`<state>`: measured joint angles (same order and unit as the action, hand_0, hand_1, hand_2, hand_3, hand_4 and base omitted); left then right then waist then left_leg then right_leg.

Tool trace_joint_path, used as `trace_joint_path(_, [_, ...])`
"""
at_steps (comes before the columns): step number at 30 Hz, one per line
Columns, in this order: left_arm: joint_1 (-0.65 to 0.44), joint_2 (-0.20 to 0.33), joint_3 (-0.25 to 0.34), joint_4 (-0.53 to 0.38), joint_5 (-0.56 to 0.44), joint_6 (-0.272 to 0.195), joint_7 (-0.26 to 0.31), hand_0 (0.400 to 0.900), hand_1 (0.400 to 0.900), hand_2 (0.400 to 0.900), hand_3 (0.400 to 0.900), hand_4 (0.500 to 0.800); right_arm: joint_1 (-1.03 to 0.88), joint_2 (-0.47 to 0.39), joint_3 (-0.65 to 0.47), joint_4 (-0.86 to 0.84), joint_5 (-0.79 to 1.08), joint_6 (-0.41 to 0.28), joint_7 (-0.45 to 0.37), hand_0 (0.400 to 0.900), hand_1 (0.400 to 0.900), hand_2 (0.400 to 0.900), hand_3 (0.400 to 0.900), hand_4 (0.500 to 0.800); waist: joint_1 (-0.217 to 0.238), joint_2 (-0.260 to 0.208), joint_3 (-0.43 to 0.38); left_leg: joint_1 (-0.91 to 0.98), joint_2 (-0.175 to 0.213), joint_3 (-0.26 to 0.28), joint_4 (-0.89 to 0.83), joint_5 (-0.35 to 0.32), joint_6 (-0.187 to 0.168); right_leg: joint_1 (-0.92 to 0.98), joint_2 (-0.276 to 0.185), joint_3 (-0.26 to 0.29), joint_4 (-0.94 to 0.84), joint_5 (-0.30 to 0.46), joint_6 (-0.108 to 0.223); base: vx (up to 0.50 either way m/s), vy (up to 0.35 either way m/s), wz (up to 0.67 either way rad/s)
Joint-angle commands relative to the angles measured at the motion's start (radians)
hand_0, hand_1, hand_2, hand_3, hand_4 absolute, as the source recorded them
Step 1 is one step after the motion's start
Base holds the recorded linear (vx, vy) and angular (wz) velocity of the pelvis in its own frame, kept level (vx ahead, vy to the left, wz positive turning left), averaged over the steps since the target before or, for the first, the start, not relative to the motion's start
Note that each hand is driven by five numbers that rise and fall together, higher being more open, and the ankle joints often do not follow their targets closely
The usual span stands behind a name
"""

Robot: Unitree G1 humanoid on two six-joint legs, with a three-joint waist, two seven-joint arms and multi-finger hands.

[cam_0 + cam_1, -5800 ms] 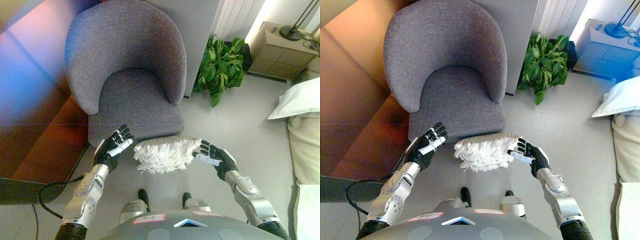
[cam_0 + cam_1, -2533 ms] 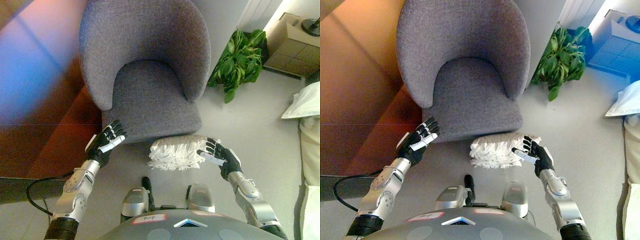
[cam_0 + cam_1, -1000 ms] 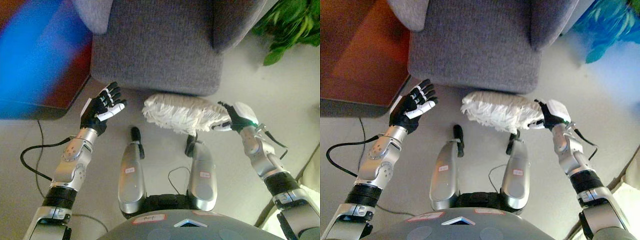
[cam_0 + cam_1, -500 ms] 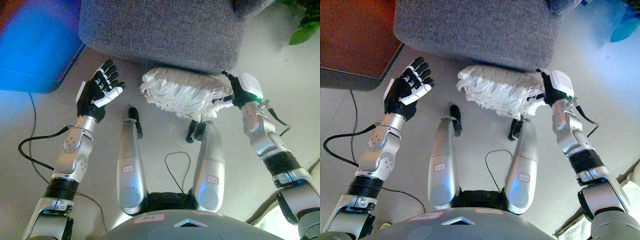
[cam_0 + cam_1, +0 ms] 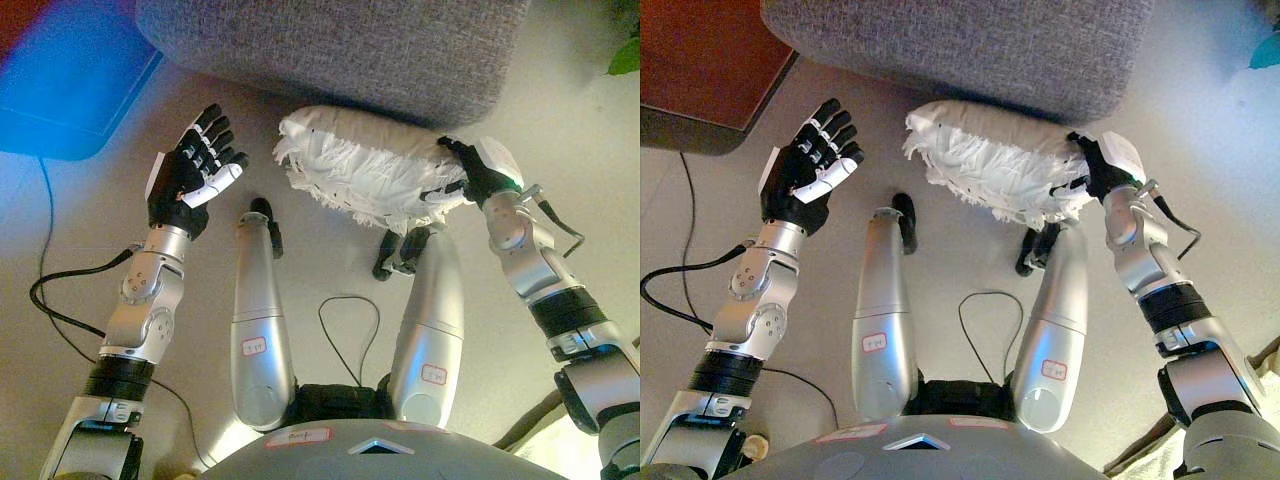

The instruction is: Pick up the pillow and put it on the sofa.

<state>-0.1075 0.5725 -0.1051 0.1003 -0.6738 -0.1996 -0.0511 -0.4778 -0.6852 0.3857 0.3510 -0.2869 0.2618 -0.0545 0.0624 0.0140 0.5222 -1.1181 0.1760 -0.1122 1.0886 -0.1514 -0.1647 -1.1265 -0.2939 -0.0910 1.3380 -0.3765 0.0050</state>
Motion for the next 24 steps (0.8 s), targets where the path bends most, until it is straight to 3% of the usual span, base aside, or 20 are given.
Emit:
trace_joint_path(1, [-0.021, 0.032, 0.037, -0.127, -0.024, -0.099, 0.000, 0.900, 0.900, 0.900, 0.900, 0.800, -0.093, -0.049, -0.018, -0.015, -0.006, -0.016, -0.050, 0.900, 0.900, 0.900, 0.900, 0.800, 0.011, 0.020, -0.002, 0.023, -0.026, 0.037, 0.295, -0.260, 0.146, 0.018, 0.016, -0.002, 0.016, 0.013, 0.050, 0.05, -0.026, 0.03])
trace_joint_path(11, [-0.036, 0.051, 0.017, -0.139, -0.025, -0.098, -0.006, 0.900, 0.900, 0.900, 0.900, 0.800, -0.221, -0.076, 0.055, 0.092, -0.006, 0.026, 0.006, 0.900, 0.900, 0.900, 0.900, 0.800, 0.044, 0.031, -0.002, -0.043, -0.052, 0.002, 0.372, -0.272, 0.153, -0.061, 0.007, 0.010, 0.124, -0.022, 0.048, 0.02, -0.015, 0.05])
trace_joint_path(18, [-0.083, 0.059, -0.006, -0.151, -0.019, -0.080, 0.002, 0.900, 0.900, 0.900, 0.900, 0.800, -0.351, -0.084, 0.122, 0.192, 0.046, 0.107, 0.060, 0.900, 0.900, 0.900, 0.900, 0.800, 0.067, 0.046, -0.002, -0.103, -0.074, -0.007, 0.407, -0.272, 0.151, -0.120, -0.004, 0.021, 0.172, -0.032, 0.047, -0.01, -0.013, 0.08])
trace_joint_path(19, [-0.089, 0.060, -0.010, -0.154, -0.016, -0.078, 0.005, 0.900, 0.900, 0.900, 0.900, 0.800, -0.368, -0.079, 0.129, 0.206, 0.054, 0.109, 0.059, 0.727, 0.727, 0.727, 0.727, 0.696, 0.070, 0.048, -0.002, -0.110, -0.075, -0.009, 0.408, -0.271, 0.151, -0.128, -0.006, 0.022, 0.175, -0.031, 0.047, -0.02, 0.000, 0.06])
trace_joint_path(20, [-0.090, 0.059, -0.008, -0.156, -0.015, -0.079, 0.002, 0.900, 0.900, 0.900, 0.900, 0.800, -0.383, -0.080, 0.135, 0.218, 0.065, 0.108, 0.068, 0.400, 0.400, 0.400, 0.400, 0.500, 0.074, 0.050, -0.002, -0.119, -0.081, -0.011, 0.411, -0.269, 0.148, -0.135, -0.004, 0.024, 0.172, -0.028, 0.047, -0.03, -0.002, 0.06])
trace_joint_path(21, [-0.094, 0.060, -0.007, -0.161, -0.015, -0.074, 0.006, 0.900, 0.900, 0.900, 0.900, 0.800, -0.395, -0.075, 0.138, 0.214, 0.068, 0.119, 0.093, 0.400, 0.400, 0.400, 0.400, 0.500, 0.077, 0.051, -0.002, -0.127, -0.084, -0.011, 0.412, -0.270, 0.150, -0.141, -0.006, 0.022, 0.171, -0.027, 0.046, -0.03, -0.006, 0.06])
trace_joint_path(24, [-0.092, 0.061, -0.005, -0.165, -0.016, -0.071, 0.004, 0.900, 0.900, 0.900, 0.900, 0.800, -0.398, -0.059, 0.131, 0.216, 0.081, 0.109, 0.048, 0.400, 0.400, 0.400, 0.400, 0.500, 0.080, 0.051, -0.002, -0.134, -0.086, -0.013, 0.409, -0.266, 0.152, -0.146, -0.005, 0.020, 0.159, -0.015, 0.046, -0.01, -0.001, 0.01])
